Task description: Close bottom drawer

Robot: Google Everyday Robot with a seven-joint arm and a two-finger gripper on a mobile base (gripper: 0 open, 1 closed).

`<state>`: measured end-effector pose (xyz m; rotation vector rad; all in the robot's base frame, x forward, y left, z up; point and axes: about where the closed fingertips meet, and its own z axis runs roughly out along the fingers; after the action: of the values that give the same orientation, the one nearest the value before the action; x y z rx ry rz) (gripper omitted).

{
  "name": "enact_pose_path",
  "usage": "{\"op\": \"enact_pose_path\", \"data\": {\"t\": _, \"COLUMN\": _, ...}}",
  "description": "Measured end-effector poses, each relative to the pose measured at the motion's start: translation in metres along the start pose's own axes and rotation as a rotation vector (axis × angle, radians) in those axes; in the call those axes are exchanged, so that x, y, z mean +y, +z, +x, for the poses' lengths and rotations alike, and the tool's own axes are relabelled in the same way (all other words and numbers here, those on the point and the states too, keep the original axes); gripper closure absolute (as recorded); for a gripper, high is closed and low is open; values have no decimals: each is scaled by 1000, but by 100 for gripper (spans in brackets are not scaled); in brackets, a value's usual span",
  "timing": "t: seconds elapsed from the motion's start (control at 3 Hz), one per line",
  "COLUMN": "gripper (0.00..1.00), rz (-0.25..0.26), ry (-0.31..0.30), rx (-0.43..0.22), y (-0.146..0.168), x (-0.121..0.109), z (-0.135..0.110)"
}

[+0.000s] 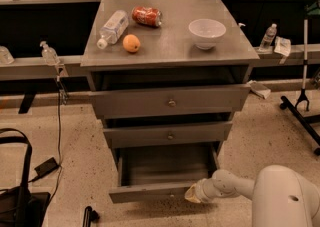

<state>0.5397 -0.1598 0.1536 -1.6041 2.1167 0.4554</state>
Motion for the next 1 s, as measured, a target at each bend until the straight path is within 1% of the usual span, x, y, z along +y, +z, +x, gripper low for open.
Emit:
{"op": "enact_pose_path", "data": {"t": 0.33, "gripper": 100, "rz": 12, "ry": 5, "rx": -40, "y": -1, "x": -13, "z": 1}}
{"op": "enact_pose_path", "data": {"t": 0.67, "gripper": 100, "rz": 15, "ry": 3, "rx": -46, "y": -2, "x": -16, "z": 1}}
{"op": "enact_pose_path", "data": {"t": 1.0, "gripper": 100, "rz": 45, "ry": -13, "rx": -51, "y": 1, "x": -27, "z": -5}}
